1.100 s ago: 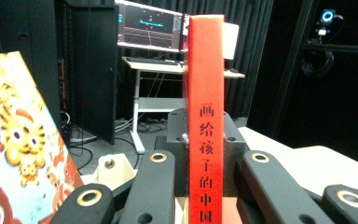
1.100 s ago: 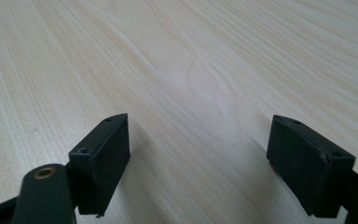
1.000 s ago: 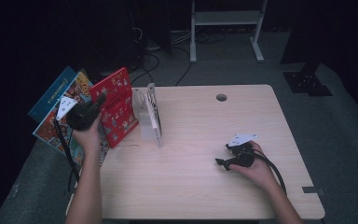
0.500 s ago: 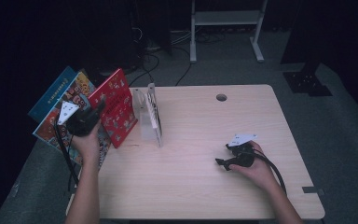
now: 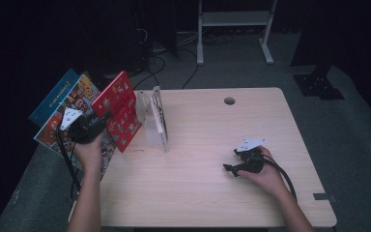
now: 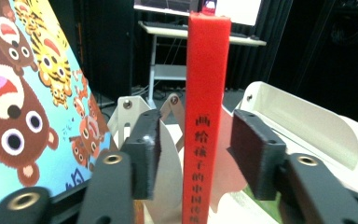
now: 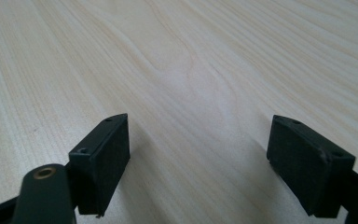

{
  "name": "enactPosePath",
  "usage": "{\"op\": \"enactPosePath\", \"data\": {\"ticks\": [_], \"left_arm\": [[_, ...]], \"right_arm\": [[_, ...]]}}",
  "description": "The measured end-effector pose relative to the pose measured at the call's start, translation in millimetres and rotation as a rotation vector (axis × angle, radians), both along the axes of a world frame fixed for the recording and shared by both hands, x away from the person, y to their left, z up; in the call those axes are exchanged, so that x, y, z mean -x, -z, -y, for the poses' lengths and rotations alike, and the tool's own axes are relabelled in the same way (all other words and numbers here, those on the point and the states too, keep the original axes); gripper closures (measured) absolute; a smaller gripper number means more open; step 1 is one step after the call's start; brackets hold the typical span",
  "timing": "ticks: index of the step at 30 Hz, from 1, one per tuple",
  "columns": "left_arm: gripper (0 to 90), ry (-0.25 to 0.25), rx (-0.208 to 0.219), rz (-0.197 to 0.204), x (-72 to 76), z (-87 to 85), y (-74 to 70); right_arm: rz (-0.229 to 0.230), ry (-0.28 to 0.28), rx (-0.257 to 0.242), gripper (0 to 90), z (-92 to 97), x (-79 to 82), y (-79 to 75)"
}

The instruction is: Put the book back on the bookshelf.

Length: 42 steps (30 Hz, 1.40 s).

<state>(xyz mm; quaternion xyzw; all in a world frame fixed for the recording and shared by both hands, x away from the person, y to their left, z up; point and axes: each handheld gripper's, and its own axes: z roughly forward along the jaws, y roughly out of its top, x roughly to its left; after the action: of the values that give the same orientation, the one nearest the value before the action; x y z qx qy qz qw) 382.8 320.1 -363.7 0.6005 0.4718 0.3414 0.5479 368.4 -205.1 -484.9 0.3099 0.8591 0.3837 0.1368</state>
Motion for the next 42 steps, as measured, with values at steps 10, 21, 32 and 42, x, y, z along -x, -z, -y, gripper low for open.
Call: {"op": "enactPosePath", "data": {"ticks": [10, 21, 32, 42], "left_arm": [[19.3, -0.037, -0.054, -0.078, 15.4, 3.4, -1.1], [7.2, 0.02, -0.119, -0.192, 38.0, 14.1, 19.5], [1.8, 0.076, -0.176, -0.324, 55.6, 22.6, 49.9], [1.8, 0.191, -0.231, -0.432, 69.9, 35.9, 77.1]], "right_arm": [[0.0, 0.0, 0.0, 20.1, 0.0, 0.0, 0.0], [0.001, -0.001, 0.0, 20.1, 0.0, -0.1, 0.0], [0.001, -0.001, 0.0, 20.1, 0.0, 0.0, 0.0], [0.001, -0.001, 0.001, 20.1, 0.0, 0.0, -0.1]]}}
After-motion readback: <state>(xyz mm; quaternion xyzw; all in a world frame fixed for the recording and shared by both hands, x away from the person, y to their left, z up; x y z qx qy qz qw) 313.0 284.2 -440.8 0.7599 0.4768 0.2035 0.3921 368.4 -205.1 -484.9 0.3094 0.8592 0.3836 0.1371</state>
